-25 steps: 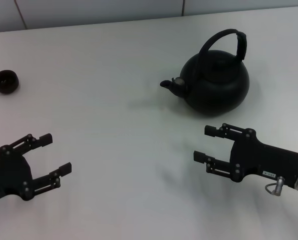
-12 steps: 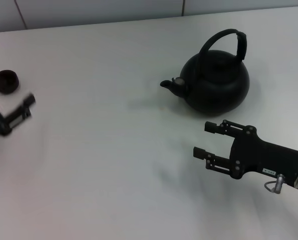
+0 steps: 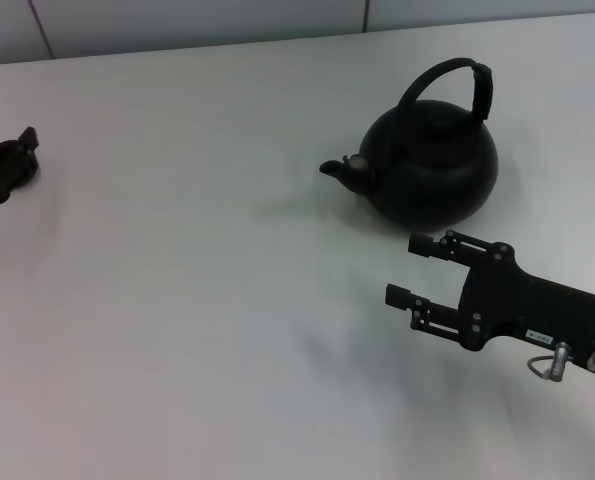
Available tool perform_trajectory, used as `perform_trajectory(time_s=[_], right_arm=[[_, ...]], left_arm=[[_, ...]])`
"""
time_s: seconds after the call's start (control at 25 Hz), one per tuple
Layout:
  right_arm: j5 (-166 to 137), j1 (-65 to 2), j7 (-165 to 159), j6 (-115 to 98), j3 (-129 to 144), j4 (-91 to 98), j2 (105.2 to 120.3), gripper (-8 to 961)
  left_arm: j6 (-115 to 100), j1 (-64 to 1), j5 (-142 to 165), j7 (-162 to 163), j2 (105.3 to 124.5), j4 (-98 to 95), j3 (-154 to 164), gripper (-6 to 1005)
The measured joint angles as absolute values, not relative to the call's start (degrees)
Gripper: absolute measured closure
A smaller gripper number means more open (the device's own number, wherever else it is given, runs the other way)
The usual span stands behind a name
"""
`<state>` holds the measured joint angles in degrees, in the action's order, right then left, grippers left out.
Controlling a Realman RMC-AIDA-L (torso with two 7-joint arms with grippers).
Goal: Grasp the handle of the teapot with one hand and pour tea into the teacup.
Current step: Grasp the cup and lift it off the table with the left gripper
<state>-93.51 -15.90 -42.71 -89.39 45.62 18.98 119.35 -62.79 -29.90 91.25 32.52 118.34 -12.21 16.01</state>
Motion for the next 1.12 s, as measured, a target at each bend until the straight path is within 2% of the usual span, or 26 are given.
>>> perform_trajectory(time_s=[0.48, 1.12], right_arm=[[-93.41, -16.86, -42.71, -88.94, 45.62, 18.18, 119.35, 268], [-92.72, -17.06, -42.71, -88.85, 45.62, 17.84, 119.35, 268]], left_arm=[[-47.59, -33.41, 91.37, 33.20, 118.16, -11.89, 20.18, 205], [-41.07, -36.09, 91.57, 33.26, 118.17, -11.09, 20.78, 208]])
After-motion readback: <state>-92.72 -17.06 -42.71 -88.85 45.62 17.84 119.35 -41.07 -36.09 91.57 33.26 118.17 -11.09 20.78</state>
